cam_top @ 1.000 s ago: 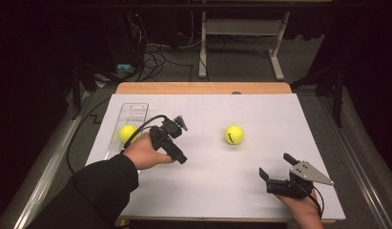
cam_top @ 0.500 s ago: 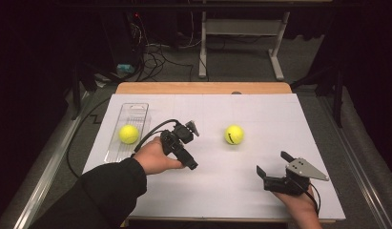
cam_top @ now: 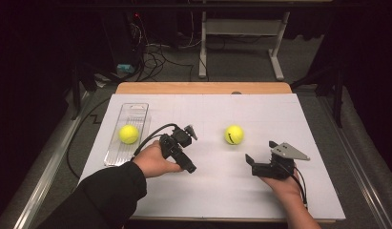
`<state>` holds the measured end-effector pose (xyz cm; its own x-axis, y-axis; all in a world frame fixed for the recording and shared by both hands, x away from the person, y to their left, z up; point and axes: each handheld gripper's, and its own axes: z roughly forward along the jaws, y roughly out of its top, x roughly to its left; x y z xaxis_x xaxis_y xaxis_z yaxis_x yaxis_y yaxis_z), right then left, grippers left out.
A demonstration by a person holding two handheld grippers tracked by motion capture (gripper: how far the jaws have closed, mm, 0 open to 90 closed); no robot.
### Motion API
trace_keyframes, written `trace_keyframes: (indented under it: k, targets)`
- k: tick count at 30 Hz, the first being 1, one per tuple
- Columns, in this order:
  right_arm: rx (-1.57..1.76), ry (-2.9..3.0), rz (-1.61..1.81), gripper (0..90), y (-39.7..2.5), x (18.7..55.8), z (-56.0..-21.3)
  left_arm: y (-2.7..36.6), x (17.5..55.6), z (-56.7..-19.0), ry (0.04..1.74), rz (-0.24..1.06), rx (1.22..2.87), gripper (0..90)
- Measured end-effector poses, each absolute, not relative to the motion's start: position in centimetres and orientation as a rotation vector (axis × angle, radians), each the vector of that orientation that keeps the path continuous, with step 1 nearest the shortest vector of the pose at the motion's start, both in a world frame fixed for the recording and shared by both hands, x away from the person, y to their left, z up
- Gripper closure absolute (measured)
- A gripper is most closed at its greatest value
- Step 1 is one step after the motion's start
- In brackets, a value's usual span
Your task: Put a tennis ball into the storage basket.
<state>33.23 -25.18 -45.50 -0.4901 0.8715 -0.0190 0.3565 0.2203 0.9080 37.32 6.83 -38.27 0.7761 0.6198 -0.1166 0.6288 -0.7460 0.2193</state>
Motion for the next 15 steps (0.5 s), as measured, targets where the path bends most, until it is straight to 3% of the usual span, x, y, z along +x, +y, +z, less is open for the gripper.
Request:
trace_keyframes:
  k: [15]
  targets:
    - [1.143, 2.116, 1.073, 1.5, -19.3, 40.6, -45.8, 7.5, 37.4, -37.9, 0.977, -0.054, 2.729, 0.8]
